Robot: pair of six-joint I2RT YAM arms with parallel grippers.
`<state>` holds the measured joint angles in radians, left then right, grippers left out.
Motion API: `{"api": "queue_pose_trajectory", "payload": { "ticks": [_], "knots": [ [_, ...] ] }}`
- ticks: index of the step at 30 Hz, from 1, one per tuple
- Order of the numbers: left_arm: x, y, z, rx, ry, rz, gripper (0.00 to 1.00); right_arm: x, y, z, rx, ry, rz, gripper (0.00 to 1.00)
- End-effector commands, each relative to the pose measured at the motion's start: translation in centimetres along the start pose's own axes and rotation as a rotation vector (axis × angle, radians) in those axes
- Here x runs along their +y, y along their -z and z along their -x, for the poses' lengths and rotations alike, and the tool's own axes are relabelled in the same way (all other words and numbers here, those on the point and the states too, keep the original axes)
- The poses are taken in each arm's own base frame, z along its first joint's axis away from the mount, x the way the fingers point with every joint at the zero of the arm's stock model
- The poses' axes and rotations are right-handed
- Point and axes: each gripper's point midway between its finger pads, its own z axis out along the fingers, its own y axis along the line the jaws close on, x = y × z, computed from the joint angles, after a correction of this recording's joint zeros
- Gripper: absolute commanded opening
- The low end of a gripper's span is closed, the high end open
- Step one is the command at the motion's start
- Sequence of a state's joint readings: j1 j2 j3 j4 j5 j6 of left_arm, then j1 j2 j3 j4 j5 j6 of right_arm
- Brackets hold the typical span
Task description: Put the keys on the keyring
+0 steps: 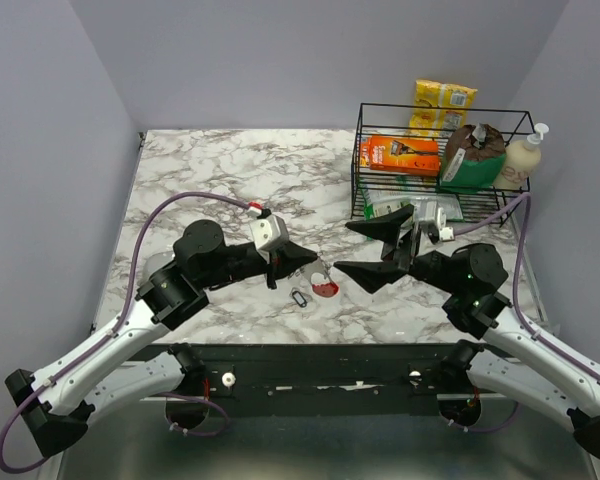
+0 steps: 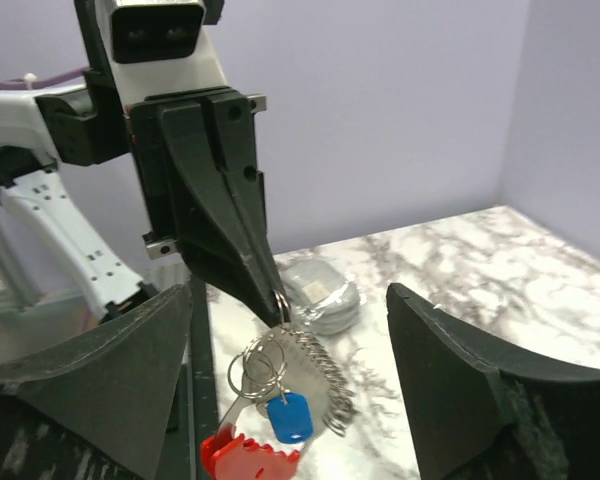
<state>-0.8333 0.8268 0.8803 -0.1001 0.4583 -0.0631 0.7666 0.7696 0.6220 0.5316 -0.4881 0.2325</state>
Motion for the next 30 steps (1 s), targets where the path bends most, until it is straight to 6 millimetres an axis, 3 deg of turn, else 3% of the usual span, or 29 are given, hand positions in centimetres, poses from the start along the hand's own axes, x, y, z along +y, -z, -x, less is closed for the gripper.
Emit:
{"api": "queue_pose_trajectory", "payload": {
  "ticks": [1,2,14,24,30],
  "knots": [
    [0.2,0.7,0.9,-0.033,-0.115,0.013,0.0,-1.4,0.4,-0.1,-0.011,0.022,-0.091,0.94],
    [0.3,0.7,0.8,-0.036,-0.134,0.017,0.0,-1.5,0.4,-0.1,-0.01,0.024,-0.095,1.0],
    [-0.3,2.6,0.8,-0.138,-0.345,0.014,0.0,-1.9,-0.1,-1.0,0.031,0.024,-0.087,1.0],
    [-1.3,2.6,-0.1,-0.121,-0.377,-0.056,0.0,-2.1,-0.2,-1.6,0.053,0.02,-0.094,1.0],
    [-0.5,2.6,-0.3,-0.124,-0.33,0.0,0.0,-2.6,0.2,-2.6,0.081,-0.003,-0.123,1.0]
  ]
}}
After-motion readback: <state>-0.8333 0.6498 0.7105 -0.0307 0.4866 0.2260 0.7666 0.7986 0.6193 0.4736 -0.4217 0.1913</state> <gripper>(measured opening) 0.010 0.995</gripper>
